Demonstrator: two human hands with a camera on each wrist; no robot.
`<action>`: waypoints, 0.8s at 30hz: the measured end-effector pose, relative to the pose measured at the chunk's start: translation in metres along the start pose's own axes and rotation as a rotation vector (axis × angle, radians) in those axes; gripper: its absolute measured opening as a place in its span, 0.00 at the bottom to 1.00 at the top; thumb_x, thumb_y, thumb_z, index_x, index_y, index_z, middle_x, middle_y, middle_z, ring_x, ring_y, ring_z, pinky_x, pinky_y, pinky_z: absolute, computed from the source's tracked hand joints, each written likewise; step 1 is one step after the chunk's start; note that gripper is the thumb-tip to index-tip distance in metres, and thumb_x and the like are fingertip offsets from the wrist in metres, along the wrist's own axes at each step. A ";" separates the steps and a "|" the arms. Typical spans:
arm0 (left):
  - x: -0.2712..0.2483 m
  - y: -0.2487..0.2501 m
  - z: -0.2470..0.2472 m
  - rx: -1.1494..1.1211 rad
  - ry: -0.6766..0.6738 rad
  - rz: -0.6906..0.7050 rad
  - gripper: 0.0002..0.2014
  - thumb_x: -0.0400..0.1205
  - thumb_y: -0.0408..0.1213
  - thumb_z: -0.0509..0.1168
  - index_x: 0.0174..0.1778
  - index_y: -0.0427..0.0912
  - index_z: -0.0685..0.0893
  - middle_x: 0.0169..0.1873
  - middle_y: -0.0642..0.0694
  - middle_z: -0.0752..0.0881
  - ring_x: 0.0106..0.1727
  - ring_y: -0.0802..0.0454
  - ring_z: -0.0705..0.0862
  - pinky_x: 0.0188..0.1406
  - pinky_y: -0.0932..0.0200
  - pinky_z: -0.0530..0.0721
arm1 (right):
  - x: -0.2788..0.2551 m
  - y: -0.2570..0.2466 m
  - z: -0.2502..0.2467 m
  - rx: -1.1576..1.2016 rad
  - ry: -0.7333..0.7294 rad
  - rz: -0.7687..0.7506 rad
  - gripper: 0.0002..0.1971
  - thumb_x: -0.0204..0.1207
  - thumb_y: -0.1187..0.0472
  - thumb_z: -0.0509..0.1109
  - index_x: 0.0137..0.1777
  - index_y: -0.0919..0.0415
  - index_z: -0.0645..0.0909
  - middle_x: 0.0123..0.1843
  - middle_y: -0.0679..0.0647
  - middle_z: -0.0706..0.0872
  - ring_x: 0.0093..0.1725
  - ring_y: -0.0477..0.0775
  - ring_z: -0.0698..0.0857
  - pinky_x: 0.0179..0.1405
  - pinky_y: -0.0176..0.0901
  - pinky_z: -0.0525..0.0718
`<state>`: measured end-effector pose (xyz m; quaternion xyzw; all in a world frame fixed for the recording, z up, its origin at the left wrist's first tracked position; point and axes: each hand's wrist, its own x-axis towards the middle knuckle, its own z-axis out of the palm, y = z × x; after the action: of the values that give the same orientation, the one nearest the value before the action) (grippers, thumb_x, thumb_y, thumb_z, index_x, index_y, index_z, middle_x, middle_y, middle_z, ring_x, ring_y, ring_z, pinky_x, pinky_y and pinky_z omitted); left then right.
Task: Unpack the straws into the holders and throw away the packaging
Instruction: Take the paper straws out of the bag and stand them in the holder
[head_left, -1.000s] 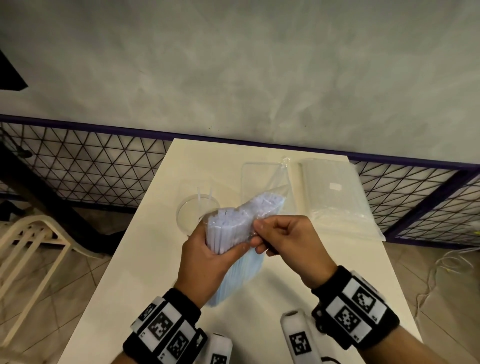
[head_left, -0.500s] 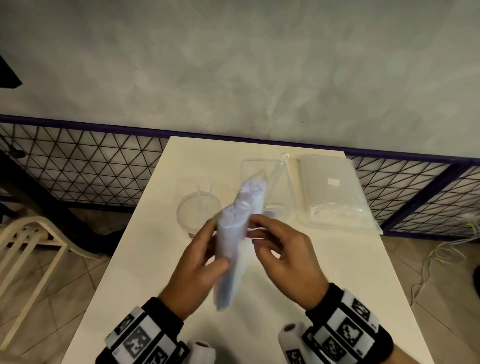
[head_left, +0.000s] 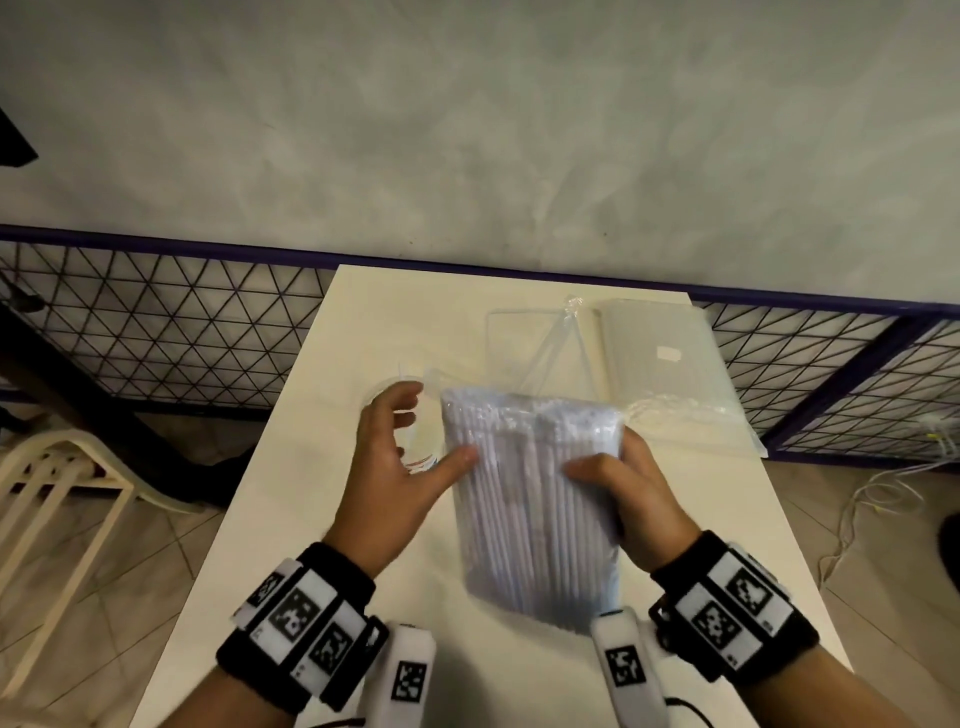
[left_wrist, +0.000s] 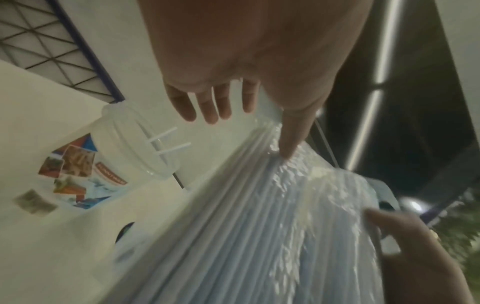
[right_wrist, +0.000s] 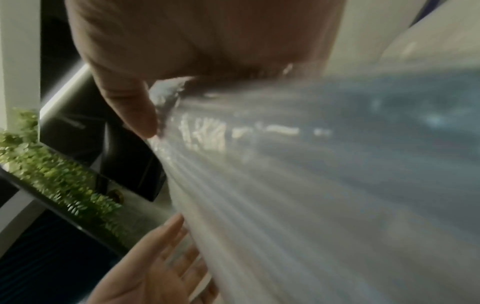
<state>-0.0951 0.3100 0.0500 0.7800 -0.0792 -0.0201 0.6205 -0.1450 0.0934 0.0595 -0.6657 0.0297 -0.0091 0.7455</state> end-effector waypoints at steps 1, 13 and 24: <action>0.004 0.001 0.000 -0.081 -0.057 -0.063 0.37 0.67 0.44 0.80 0.69 0.59 0.70 0.65 0.56 0.79 0.64 0.59 0.80 0.57 0.60 0.79 | 0.002 0.001 -0.003 0.036 -0.006 0.018 0.30 0.56 0.54 0.74 0.61 0.64 0.83 0.53 0.61 0.90 0.54 0.61 0.89 0.51 0.52 0.87; 0.012 0.011 0.015 -0.498 -0.252 -0.207 0.29 0.64 0.35 0.80 0.60 0.49 0.79 0.55 0.46 0.88 0.57 0.48 0.87 0.48 0.53 0.87 | 0.020 -0.006 -0.010 -0.105 0.035 -0.031 0.25 0.70 0.47 0.75 0.63 0.56 0.76 0.56 0.51 0.87 0.55 0.50 0.86 0.55 0.45 0.86; 0.007 0.021 0.033 -0.520 -0.016 -0.141 0.20 0.71 0.29 0.76 0.59 0.41 0.84 0.52 0.40 0.90 0.55 0.42 0.89 0.58 0.39 0.86 | -0.004 0.004 0.029 -0.694 0.288 -0.262 0.18 0.70 0.54 0.83 0.59 0.54 0.87 0.48 0.44 0.89 0.45 0.43 0.87 0.44 0.27 0.81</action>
<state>-0.0950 0.2723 0.0633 0.5977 -0.0217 -0.0893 0.7964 -0.1472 0.1226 0.0593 -0.8681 0.0500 -0.1867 0.4572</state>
